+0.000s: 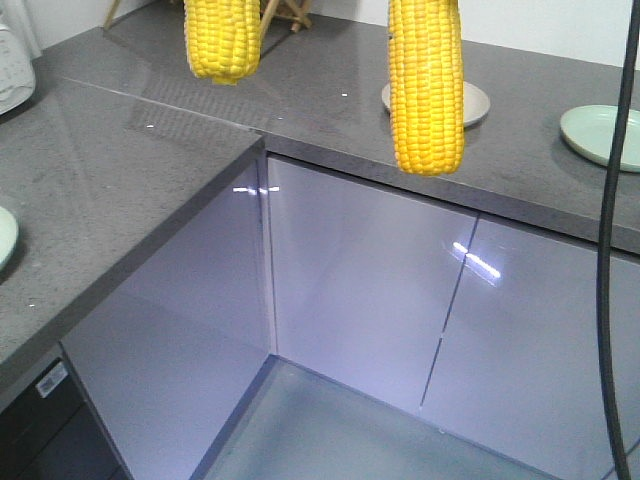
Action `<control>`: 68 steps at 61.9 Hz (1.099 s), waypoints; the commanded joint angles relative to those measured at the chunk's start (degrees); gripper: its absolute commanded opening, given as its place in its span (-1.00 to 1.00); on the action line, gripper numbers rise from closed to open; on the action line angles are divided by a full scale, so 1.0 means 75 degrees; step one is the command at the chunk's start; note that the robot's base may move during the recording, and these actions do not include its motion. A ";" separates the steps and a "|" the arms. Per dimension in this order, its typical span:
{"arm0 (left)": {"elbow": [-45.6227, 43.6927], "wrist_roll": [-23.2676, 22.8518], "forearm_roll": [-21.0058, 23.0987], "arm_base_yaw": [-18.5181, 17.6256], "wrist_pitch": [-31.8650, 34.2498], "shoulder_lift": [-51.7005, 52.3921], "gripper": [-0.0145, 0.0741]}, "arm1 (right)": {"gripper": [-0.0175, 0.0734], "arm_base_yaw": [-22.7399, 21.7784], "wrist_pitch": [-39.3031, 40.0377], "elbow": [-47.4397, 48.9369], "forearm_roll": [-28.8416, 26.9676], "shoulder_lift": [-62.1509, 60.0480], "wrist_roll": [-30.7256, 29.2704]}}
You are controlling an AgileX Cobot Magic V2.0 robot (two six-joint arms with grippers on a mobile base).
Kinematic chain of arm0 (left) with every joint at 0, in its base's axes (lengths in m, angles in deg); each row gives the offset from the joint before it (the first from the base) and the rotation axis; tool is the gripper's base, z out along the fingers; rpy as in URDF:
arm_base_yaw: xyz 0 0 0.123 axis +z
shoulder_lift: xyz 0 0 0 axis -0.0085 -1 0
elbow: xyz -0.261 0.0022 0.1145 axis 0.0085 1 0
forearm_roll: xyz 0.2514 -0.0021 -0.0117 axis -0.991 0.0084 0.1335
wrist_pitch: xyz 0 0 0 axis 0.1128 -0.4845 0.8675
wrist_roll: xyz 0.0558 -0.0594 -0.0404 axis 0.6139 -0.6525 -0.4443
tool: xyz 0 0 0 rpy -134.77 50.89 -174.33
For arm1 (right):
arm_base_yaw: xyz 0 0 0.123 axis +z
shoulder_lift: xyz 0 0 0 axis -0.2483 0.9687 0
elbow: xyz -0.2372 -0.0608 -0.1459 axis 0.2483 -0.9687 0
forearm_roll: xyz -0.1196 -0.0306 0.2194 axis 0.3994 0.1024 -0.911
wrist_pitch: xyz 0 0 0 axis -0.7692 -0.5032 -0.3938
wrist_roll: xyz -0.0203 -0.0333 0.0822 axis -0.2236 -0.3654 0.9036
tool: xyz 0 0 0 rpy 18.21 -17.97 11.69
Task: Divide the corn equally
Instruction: 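Drive the base toward the counter with the two empty plates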
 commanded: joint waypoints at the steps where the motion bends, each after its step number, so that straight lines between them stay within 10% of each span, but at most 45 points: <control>1: -0.0160 -0.0035 0.0242 -0.0013 0.0229 0.0351 -0.69 | -0.62 -0.0015 -0.0131 0.0188 -0.0326 -0.0264 -0.0018; 68: -0.0160 -0.0035 0.0242 -0.0013 0.0229 0.0351 -0.69 | -0.62 -0.0015 -0.0131 0.0188 -0.0326 -0.0264 -0.0018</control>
